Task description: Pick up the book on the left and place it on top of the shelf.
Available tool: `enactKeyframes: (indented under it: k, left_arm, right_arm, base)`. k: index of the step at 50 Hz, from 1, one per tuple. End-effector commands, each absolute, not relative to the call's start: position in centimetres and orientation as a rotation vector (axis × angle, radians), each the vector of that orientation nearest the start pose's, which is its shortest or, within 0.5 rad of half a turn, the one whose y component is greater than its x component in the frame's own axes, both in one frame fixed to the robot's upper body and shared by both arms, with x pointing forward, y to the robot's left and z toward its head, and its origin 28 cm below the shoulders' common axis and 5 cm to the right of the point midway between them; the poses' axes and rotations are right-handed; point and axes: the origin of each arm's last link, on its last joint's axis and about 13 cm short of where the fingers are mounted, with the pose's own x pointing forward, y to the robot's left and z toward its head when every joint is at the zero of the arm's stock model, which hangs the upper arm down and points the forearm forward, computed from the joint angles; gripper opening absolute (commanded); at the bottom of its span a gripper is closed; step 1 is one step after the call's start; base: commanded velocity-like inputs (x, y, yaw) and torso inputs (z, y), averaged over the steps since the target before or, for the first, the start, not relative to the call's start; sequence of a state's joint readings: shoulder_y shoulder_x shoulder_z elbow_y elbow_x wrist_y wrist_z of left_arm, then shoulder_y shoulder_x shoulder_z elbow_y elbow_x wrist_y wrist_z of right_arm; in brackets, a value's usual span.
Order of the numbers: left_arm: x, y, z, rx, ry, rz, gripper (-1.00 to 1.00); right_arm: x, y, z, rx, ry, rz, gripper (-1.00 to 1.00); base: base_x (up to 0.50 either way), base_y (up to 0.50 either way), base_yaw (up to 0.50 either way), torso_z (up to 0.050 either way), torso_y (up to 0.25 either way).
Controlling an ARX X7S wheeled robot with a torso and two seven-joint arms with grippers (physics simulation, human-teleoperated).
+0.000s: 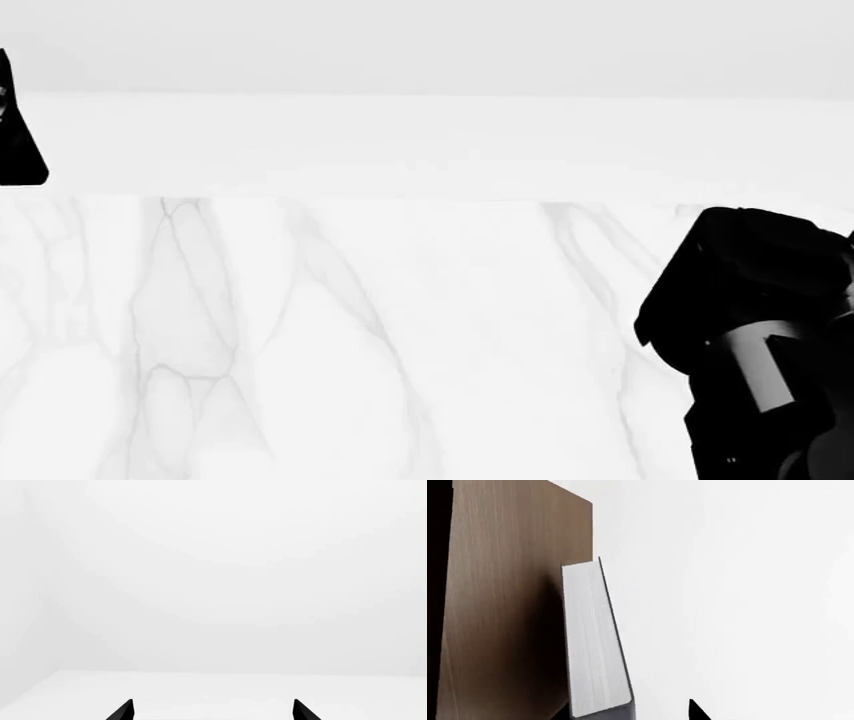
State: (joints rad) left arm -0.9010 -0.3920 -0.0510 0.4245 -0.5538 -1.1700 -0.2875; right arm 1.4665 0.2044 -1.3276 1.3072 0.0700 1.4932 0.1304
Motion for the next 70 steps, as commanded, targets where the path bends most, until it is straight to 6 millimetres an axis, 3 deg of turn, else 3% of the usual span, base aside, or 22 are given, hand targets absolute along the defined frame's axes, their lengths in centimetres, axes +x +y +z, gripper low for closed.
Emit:
enactKeyframes:
  k: [1, 14, 26, 46, 50, 57, 62, 70]
  left_arm:
    - [28.4, 27.0, 27.0, 0.032, -0.139, 0.085, 1.00]
    - [28.4, 27.0, 26.9, 0.032, -0.138, 0.084, 1.00]
    - [28.4, 27.1, 26.8, 0.030, -0.136, 0.086, 1.00]
    - [28.3, 27.1, 27.0, 0.030, -0.139, 0.085, 1.00]
    - [28.3, 27.1, 27.0, 0.030, -0.139, 0.087, 1.00]
    - [28.4, 27.0, 26.9, 0.031, -0.136, 0.084, 1.00]
    - [28.5, 26.9, 26.9, 0.031, -0.138, 0.081, 1.00]
    - [28.6, 26.8, 26.7, 0.032, -0.134, 0.078, 1.00]
  right_arm:
    - [35.6, -21.7, 23.7, -1.318, 1.134, -1.091, 1.00]
    - [36.1, -21.2, 23.5, -1.290, 1.106, -1.009, 1.00]
    - [38.3, -18.5, 24.2, -1.259, 0.922, -0.759, 1.00]
    - [39.0, -17.5, 24.9, -1.288, 0.820, -0.734, 1.00]
    - [39.4, -17.1, 25.5, -1.311, 0.732, -0.728, 1.00]
    - [41.4, -14.6, 27.4, -1.328, 0.380, -0.635, 1.00]
    - [42.3, -13.4, 27.4, -1.168, 0.246, -0.540, 1.00]
    - [42.4, -13.5, 24.1, -0.745, 0.170, -0.261, 1.00]
  base:
    - [0.00, 0.00, 0.00, 0.000, 0.000]
    - [0.00, 0.00, 0.00, 0.001, 0.000]
    - [0.00, 0.00, 0.00, 0.000, 0.000]
    - [0.00, 0.00, 0.00, 0.000, 0.000]
    - [0.00, 0.00, 0.00, 0.000, 0.000]
    - [0.00, 0.00, 0.00, 0.000, 0.000]
    - [0.00, 0.00, 0.00, 0.000, 0.000]
    - [0.00, 0.00, 0.00, 0.000, 0.000]
